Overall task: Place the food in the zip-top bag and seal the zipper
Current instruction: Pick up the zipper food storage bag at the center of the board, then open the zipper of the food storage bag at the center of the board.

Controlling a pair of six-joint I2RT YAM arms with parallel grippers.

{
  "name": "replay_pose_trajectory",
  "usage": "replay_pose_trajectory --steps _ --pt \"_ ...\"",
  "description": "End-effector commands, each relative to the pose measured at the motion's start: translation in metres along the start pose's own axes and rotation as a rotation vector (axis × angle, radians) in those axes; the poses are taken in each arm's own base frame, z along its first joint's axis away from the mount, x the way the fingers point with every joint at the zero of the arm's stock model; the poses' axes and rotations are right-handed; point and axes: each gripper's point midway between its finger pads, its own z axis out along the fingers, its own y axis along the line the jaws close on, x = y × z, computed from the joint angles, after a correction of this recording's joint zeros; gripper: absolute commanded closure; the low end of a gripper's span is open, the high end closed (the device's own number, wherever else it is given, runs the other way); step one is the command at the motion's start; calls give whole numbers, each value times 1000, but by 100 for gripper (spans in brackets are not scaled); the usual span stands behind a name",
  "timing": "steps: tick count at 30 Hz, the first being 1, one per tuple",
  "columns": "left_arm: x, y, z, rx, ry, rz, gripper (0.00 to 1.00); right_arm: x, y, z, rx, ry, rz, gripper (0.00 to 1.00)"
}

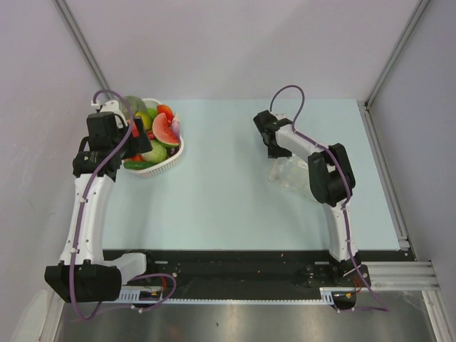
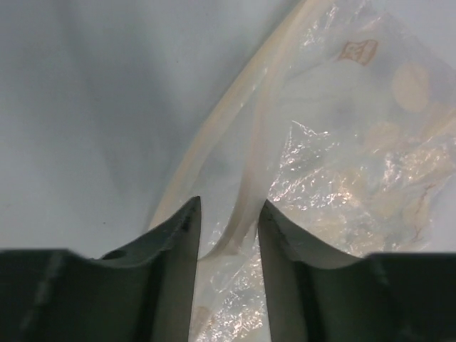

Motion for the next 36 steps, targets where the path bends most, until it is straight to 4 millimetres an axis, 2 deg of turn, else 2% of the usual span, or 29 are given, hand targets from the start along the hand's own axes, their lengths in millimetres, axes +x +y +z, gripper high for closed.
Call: replay_pose_trajectory --steps 1,2,4,6,7,9,10,11,12,13,15,16,18,20,22,23,24,25,29,31,32,36 --pt "-14 -7 -6 33 -61 -33 0 -23 -11 -20 -19 -53 74 67" --pt "-15 -10 -7 47 -63 -32 0 -24 -14 -20 -28 -48 82 83" --pt "-17 -12 -9 63 -71 -20 0 -27 -14 -28 -77 -38 88 98" --pt "-20 -21 -12 122 -83 4 0 -33 -16 -36 -130 -47 67 100" --pt "-24 -25 -16 143 -108 13 0 -40 -8 -52 -230 -58 62 100" --pt "-27 -39 -21 232 -124 53 0 -51 -5 -70 -344 -103 49 100" --pt "-32 -46 -26 274 -149 68 0 -61 1 -104 -492 -162 13 100" --pt "-33 -53 -28 316 -158 90 0 -68 -1 -124 -559 -218 -2 100" --pt "-32 -69 -35 419 -158 103 0 -69 -2 -127 -627 -270 -7 100" --pt "-35 -78 -39 469 -180 109 0 -76 -4 -172 -783 -361 -43 100" --pt "-34 -97 -49 587 -184 95 0 -87 -11 -201 -915 -469 -52 100" --pt "-34 -111 -54 668 -199 100 0 -82 -13 -219 -1019 -485 -71 100" --pt "-35 -125 -59 733 -199 68 0 -84 -18 -248 -1091 -525 -77 100" --pt "-30 -156 -67 827 -186 85 0 -84 -20 -270 -1137 -539 -64 100" --pt "-29 -172 -70 854 -185 100 0 -78 -14 -278 -1170 -538 -55 100" --pt "-20 -189 -72 898 -144 101 0 -76 -12 -285 -1176 -540 -39 100" --pt "-16 -197 -73 924 -128 99 0 -76 -12 -282 -1137 -544 -24 100" --pt "-14 -206 -77 957 -113 86 0 -70 -3 -287 -1136 -536 -42 100" --pt "3 -247 -93 1058 -62 94 1 -58 3 -287 -1065 -526 -10 100" --pt "10 -262 -96 1088 -28 89 2 -55 1 -294 -1052 -538 19 100" --pt "15 -272 -100 1104 -20 91 2 -47 7 -298 -1058 -533 8 100" --pt "28 -293 -89 1081 29 54 4 -33 14 -302 -1049 -529 15 100"
